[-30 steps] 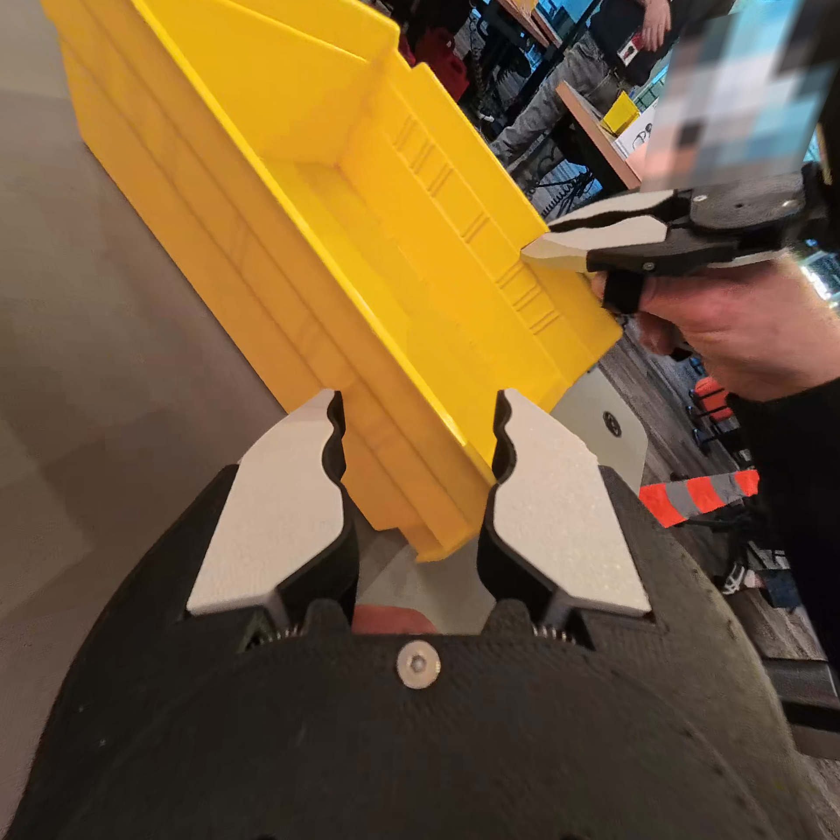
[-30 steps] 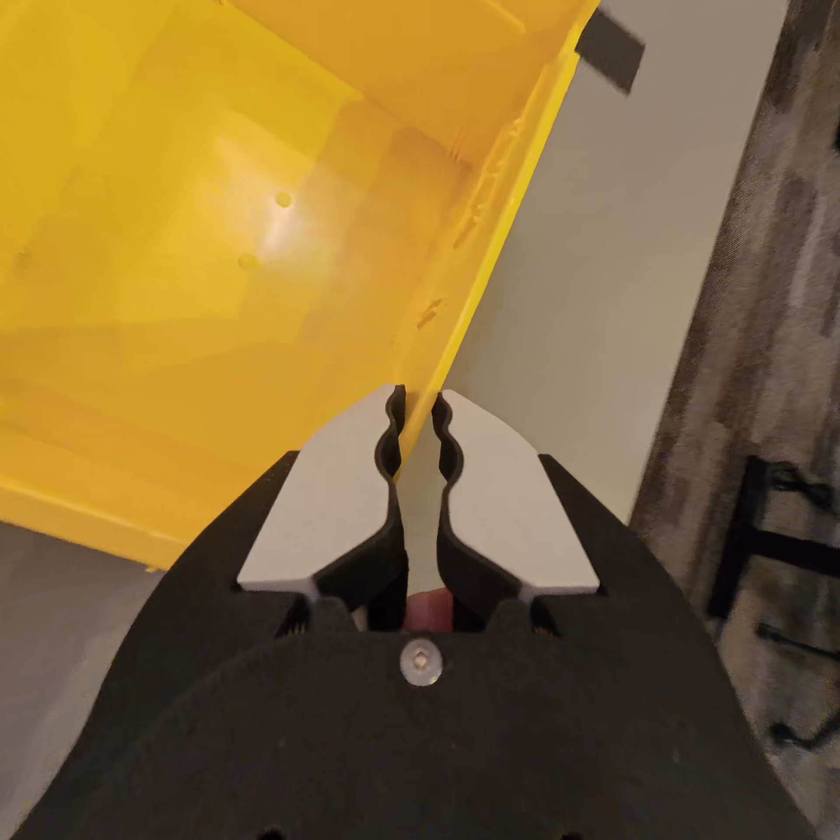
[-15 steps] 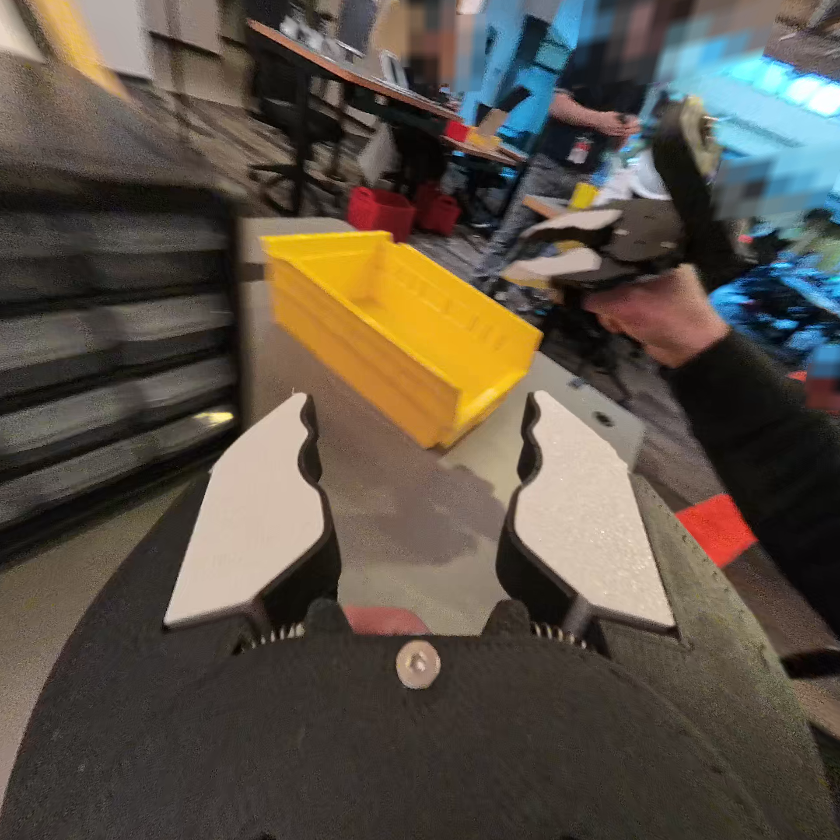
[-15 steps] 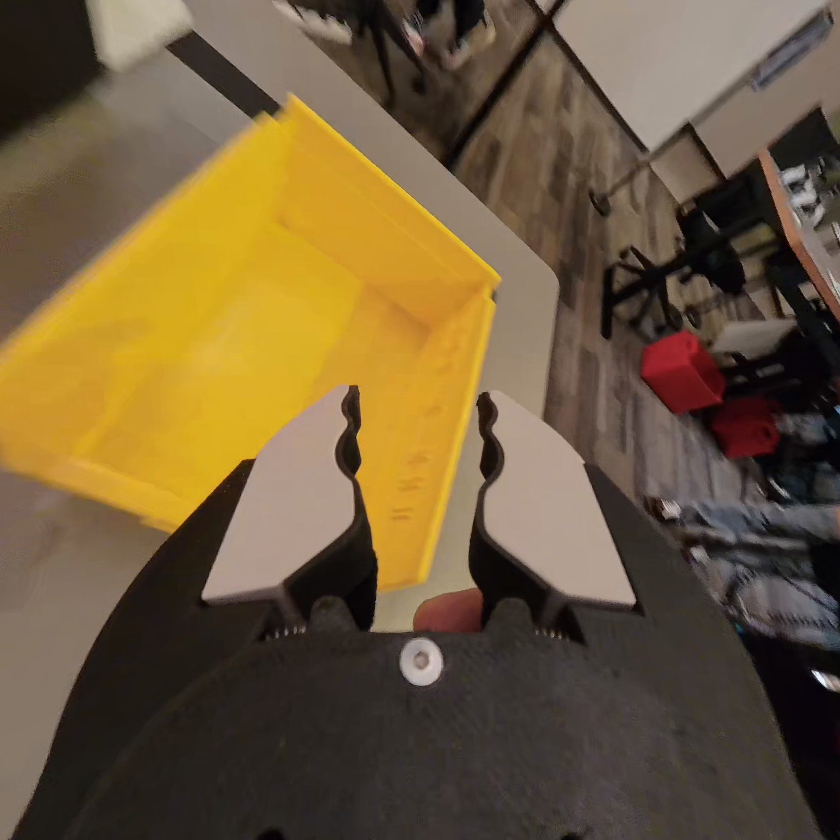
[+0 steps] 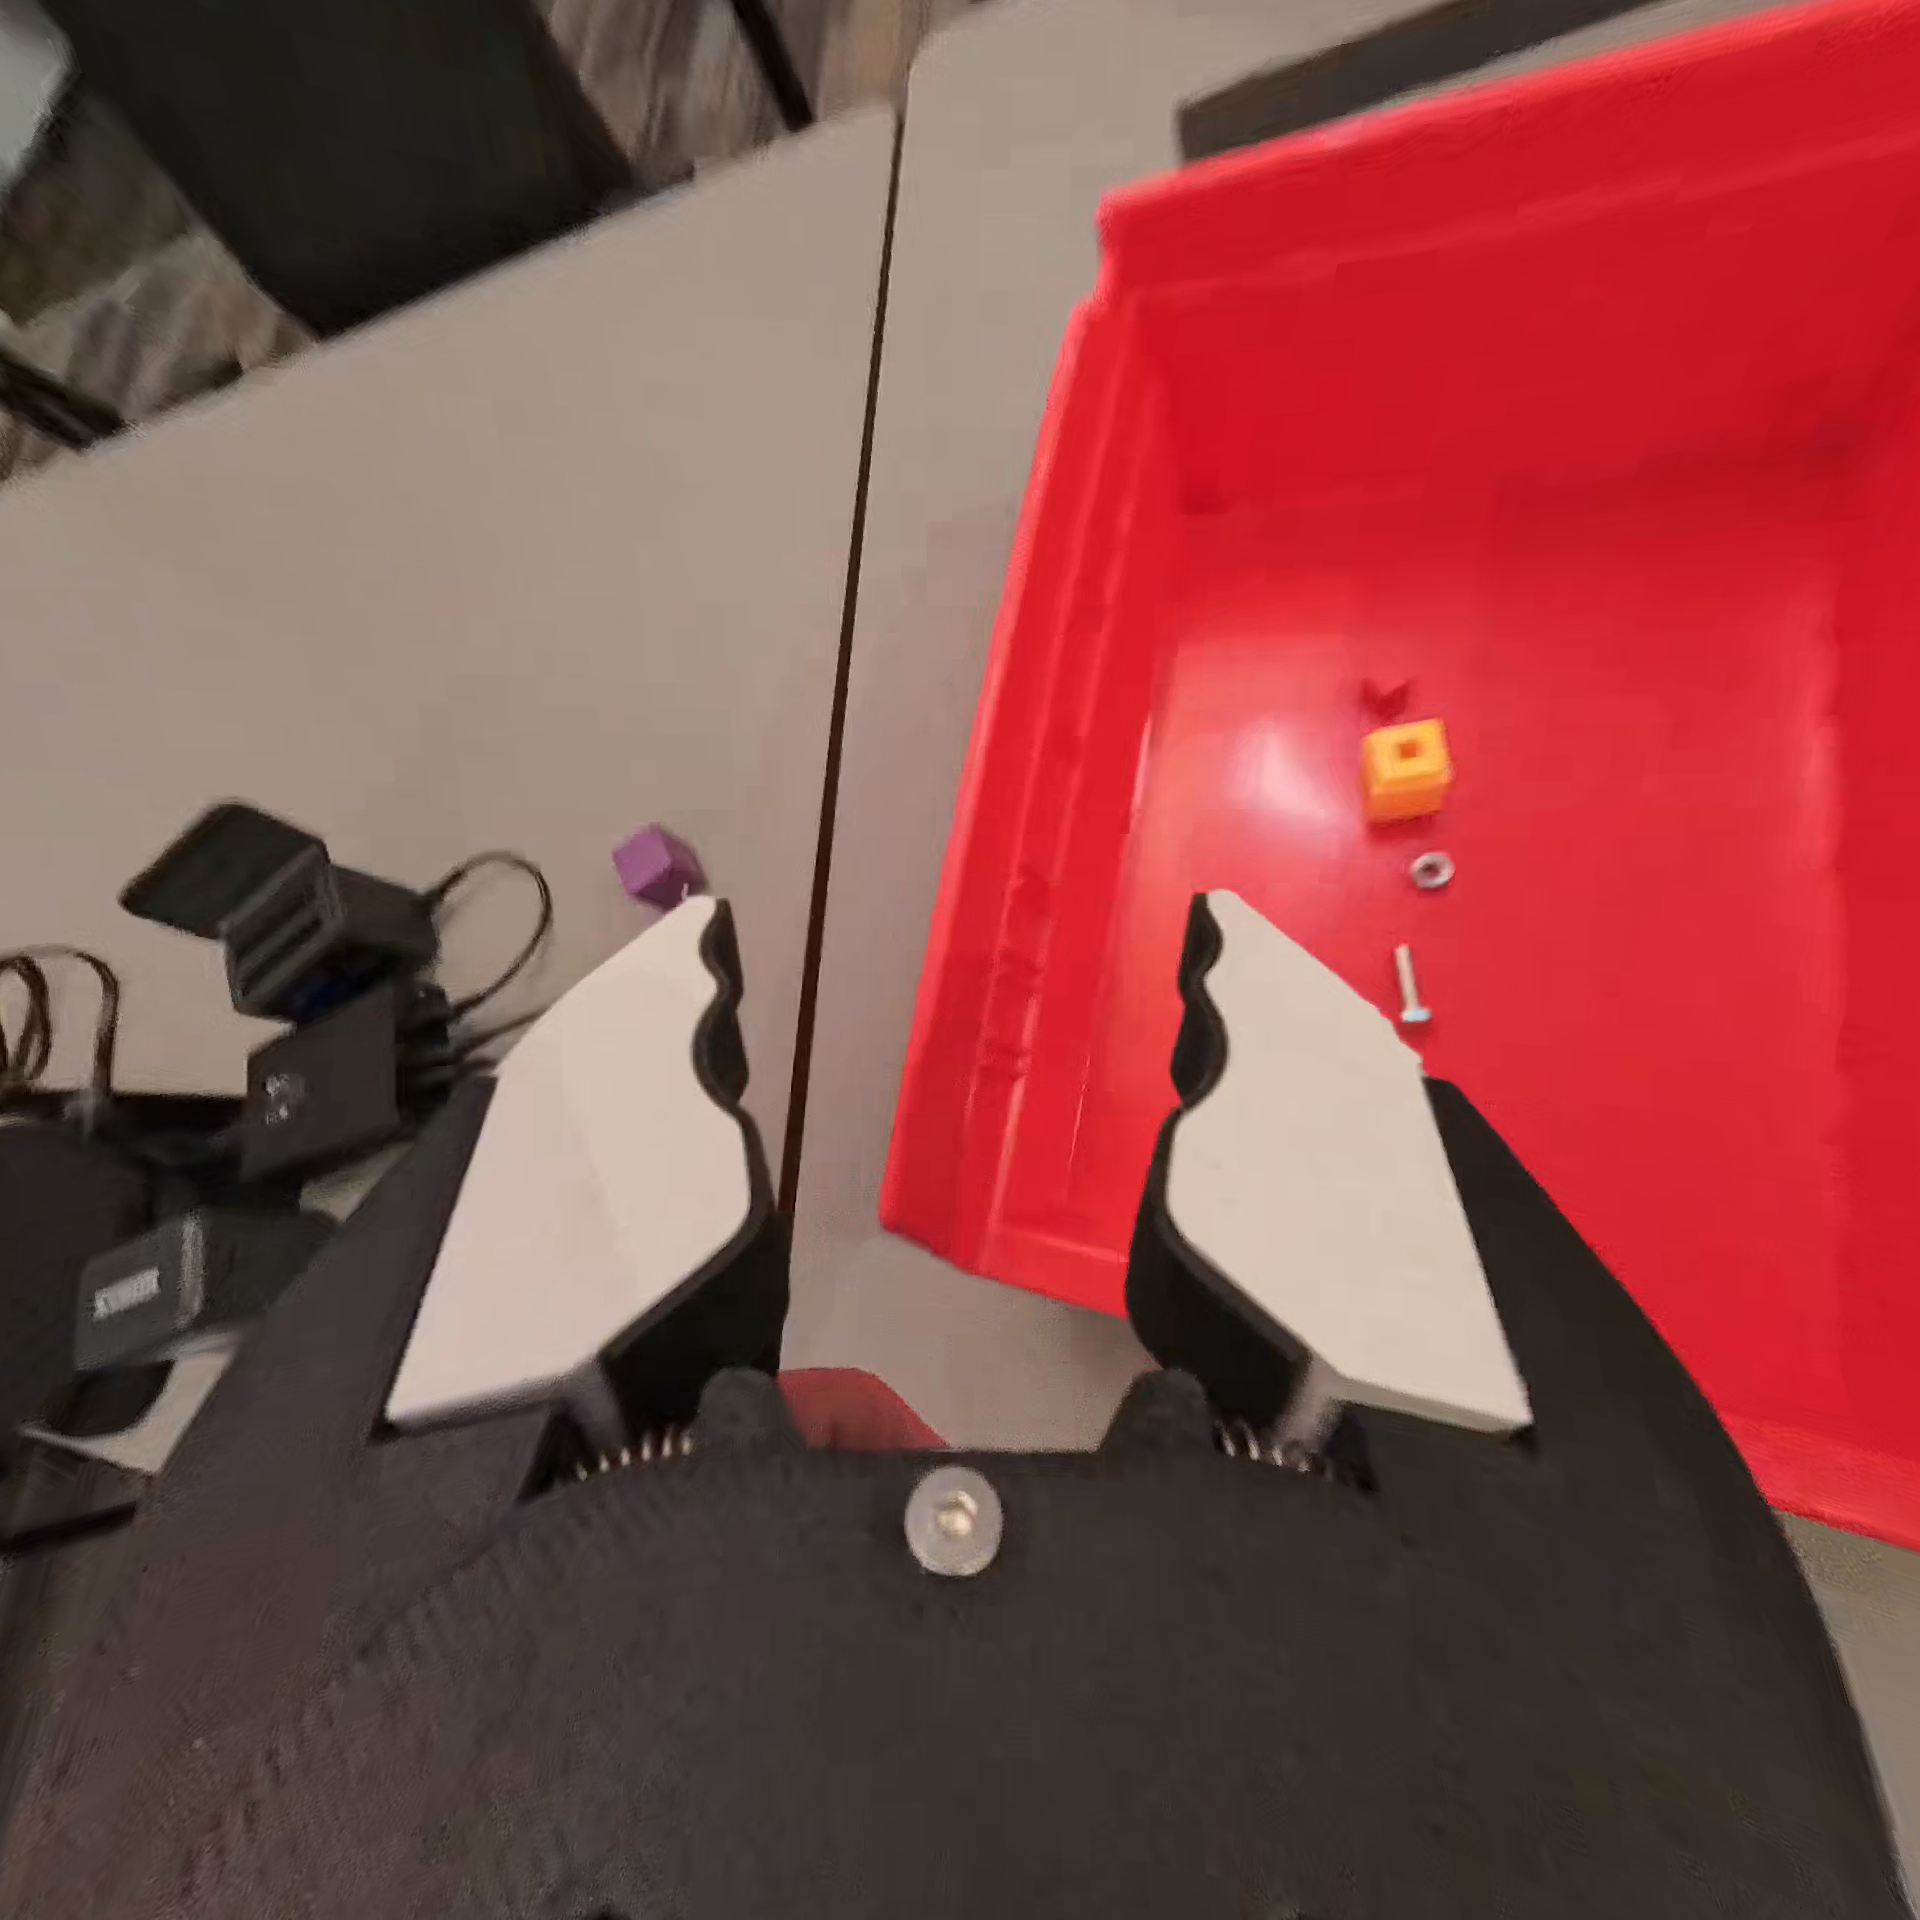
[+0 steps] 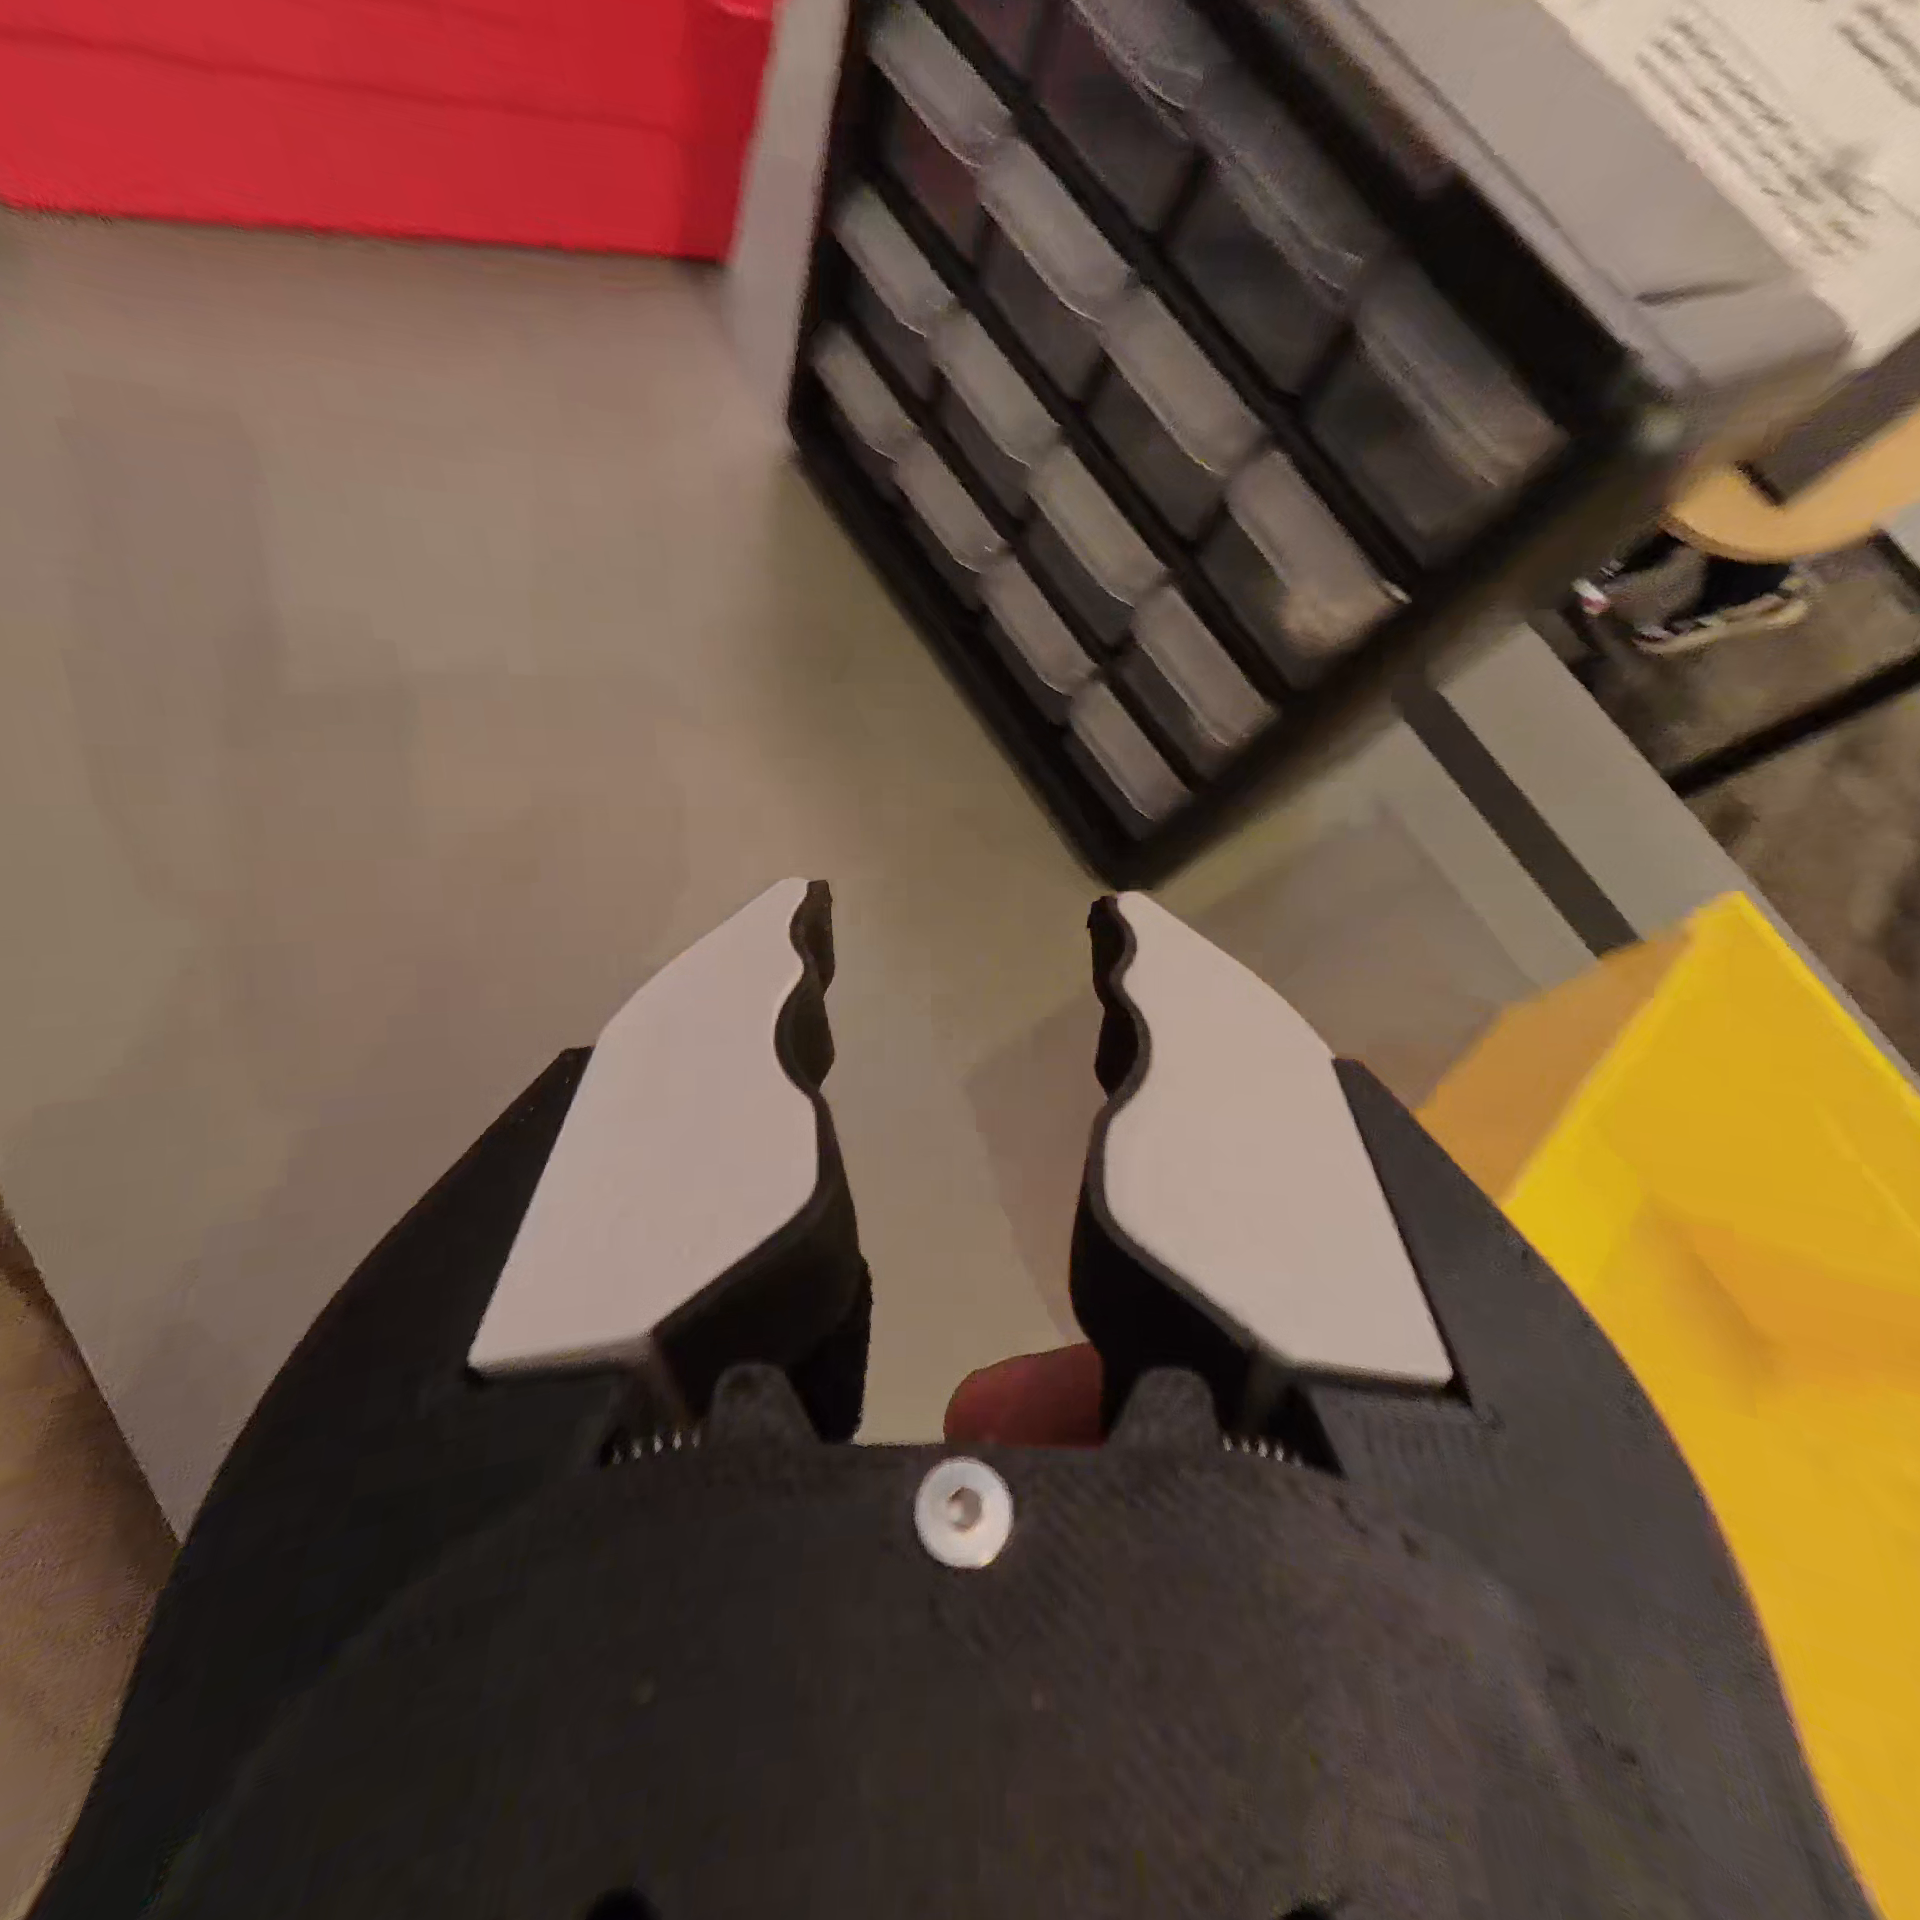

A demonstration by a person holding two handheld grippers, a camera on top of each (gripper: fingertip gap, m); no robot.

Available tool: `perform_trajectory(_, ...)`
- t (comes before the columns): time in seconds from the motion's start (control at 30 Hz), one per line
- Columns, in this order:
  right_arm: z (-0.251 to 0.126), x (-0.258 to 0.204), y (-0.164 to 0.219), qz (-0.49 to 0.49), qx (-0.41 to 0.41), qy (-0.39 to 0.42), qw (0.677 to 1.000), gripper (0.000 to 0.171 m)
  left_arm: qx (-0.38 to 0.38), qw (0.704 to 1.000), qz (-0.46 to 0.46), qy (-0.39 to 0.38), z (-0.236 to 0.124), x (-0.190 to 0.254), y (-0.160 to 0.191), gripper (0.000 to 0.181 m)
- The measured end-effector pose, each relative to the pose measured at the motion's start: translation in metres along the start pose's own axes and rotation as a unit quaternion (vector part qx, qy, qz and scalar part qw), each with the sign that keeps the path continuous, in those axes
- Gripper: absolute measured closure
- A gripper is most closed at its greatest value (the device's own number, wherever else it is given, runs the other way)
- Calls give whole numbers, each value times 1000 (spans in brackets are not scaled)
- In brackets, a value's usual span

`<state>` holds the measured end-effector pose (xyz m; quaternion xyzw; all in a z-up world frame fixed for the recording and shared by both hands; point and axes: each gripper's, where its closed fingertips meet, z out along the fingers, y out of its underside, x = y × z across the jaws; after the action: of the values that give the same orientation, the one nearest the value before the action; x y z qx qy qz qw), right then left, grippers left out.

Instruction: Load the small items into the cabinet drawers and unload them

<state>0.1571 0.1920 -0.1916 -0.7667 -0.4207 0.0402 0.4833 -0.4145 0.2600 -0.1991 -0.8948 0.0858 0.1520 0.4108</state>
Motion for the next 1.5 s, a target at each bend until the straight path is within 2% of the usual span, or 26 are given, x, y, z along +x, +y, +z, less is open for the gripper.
perform_trajectory(0.1,22,-16,-9,3,5,-33,999,124,-51,999,1,2,23,-6,30,112)
perform_trajectory(0.17,36,-22,-13,11,6,-56,998,126,-64,998,2,6,37,-7,43,136)
perform_trajectory(0.23,50,-24,-16,16,4,-77,997,126,-81,996,-25,33,50,0,56,151)
perform_trajectory(0.37,75,-22,-24,26,5,-105,994,125,-65,994,-70,46,57,4,48,158)
perform_trajectory(0.47,84,-27,-42,91,25,-136,986,122,-46,986,-142,69,62,12,40,169)
perform_trajectory(0.53,83,-43,-62,140,36,-181,973,114,-38,987,-140,68,64,18,34,173)
perform_trajectory(0.63,69,-82,-117,201,41,-288,935,96,-25,990,-125,61,67,25,26,173)
perform_trajectory(0.77,8,-138,-242,194,106,-431,875,84,-19,990,-129,59,69,32,22,173)
perform_trajectory(0.87,-51,-166,-327,149,164,-484,847,78,-16,987,-143,67,68,32,22,174)
perform_trajectory(0.97,-104,-179,-375,112,208,-505,830,76,-12,988,-143,63,68,32,21,174)
perform_trajectory(1.03,-130,-181,-387,105,229,-511,822,75,-10,987,-146,61,69,30,21,175)
perform_trajectory(1.1,-133,-178,-389,120,226,-497,829,81,-8,987,-151,60,71,29,21,175)
perform_trajectory(1.3,-142,-173,-390,129,238,-487,830,74,-6,987,-148,55,72,27,21,175)
perform_trajectory(1.43,-133,-166,-383,152,234,-494,823,72,-3,987,-152,56,72,28,20,175)
perform_trajectory(1.5,-106,-158,-368,184,214,-482,829,72,-2,987,-151,54,73,27,20,175)
